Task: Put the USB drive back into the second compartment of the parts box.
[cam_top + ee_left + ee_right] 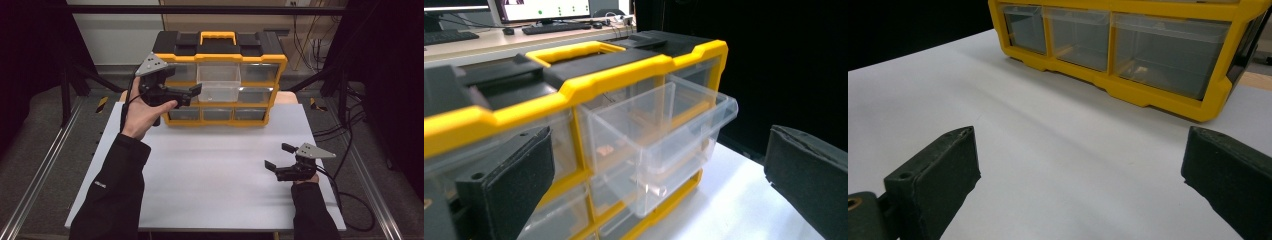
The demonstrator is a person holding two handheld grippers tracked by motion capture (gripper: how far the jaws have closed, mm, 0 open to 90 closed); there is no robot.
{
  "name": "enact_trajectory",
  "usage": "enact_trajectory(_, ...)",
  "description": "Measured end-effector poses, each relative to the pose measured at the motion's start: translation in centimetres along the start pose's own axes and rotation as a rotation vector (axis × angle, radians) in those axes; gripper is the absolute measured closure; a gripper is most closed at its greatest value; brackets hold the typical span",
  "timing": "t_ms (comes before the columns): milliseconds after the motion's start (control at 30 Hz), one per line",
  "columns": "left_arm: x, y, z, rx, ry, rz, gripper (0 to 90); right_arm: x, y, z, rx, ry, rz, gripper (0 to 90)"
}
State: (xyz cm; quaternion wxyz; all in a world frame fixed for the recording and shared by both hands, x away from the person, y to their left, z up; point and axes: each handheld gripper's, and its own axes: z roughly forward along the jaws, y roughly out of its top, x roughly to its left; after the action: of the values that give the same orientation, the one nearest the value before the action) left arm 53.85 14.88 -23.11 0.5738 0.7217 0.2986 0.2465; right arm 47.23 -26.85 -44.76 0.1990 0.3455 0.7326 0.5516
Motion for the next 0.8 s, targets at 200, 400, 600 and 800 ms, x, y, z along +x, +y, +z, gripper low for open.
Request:
enact_trajectory(200, 0.7, -2.2, -1.3, -0.012, -0.001, -0.010, 0.0, 0.0, 0.0, 0.0, -0.001, -0.002, 0.001, 2.3)
enact_trajectory(400, 1.4, -4.7, -2.4, -0.024, -0.001, -0.011, 0.0, 0.0, 0.0, 0.0, 0.002, -0.001, 0.002, 2.3)
enact_trajectory(600, 1.8, -7.9, -3.4, -0.028, 0.004, -0.016, 0.0, 0.0, -0.1, 0.1, 0.002, 0.000, 0.001, 2.3)
enact_trajectory(800, 2.2, -11.1, -4.5, -0.018, 0.008, -0.030, 0.0, 0.0, 0.0, 0.1, 0.001, -0.002, 0.002, 2.3)
